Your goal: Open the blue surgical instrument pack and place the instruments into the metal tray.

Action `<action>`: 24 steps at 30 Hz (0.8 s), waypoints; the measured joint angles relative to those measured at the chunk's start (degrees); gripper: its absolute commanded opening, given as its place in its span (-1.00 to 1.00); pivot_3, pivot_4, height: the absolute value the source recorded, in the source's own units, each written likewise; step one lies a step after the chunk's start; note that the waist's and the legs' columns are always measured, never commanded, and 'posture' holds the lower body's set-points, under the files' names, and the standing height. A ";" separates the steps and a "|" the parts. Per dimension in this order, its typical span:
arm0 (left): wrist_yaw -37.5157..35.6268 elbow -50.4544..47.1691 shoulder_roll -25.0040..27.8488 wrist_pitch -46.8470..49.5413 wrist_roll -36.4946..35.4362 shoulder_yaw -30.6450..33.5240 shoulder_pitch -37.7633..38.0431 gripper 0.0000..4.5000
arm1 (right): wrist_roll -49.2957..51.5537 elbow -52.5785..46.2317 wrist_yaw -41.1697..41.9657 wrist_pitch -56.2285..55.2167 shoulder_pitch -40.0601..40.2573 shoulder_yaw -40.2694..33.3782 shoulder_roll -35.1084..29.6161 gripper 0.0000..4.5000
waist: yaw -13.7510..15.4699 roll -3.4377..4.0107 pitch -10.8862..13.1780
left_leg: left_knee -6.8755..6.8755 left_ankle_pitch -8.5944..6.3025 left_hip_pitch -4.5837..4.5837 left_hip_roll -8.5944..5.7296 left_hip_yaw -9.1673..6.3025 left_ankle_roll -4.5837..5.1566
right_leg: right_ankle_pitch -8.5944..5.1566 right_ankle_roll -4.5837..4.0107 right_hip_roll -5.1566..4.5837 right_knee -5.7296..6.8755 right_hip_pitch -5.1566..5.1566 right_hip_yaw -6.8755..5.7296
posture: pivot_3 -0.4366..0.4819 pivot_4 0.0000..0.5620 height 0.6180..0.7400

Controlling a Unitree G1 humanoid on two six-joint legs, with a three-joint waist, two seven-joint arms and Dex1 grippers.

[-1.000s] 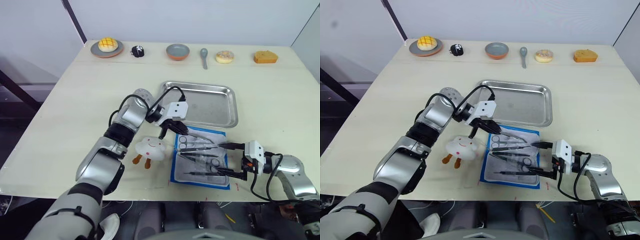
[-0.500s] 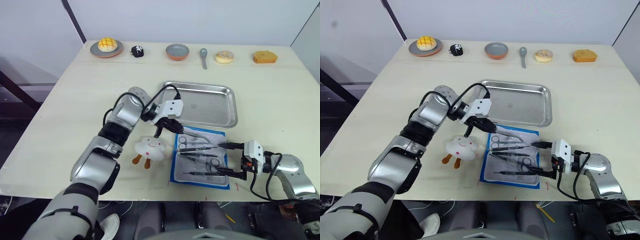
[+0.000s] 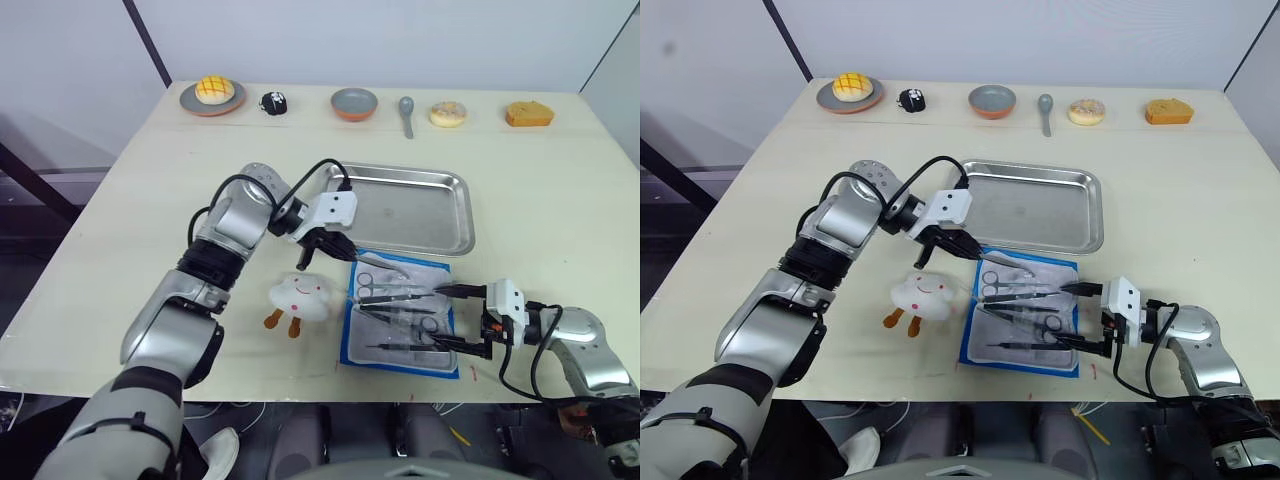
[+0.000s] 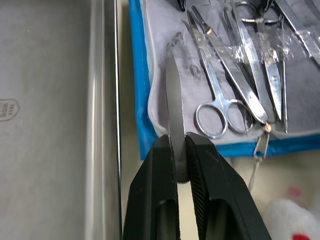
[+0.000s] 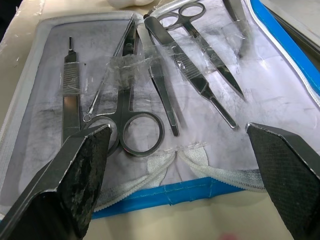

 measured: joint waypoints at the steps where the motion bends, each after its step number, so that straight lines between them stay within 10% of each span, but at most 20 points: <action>1: -0.15 -0.55 0.80 0.34 -0.03 -0.01 0.00 -0.99 | 0.00 0.00 -0.01 0.02 0.00 0.00 0.00 1.00 | 0.00 -0.01 0.00 | 0.00 -0.01 0.00 0.00 0.00 0.01 | 0.00 0.00 0.00 0.00 0.00 0.00 | -0.05 -0.47 0.87; 24: -0.65 -9.12 11.57 8.68 -18.45 0.57 -4.68 -0.99 | -0.03 0.26 -0.38 0.12 -0.19 0.31 0.27 1.00 | 0.17 -0.23 -0.12 | 0.01 -0.11 0.03 0.03 -0.04 0.18 | -0.01 0.00 0.00 0.04 -0.01 0.03 | -0.05 -0.47 0.87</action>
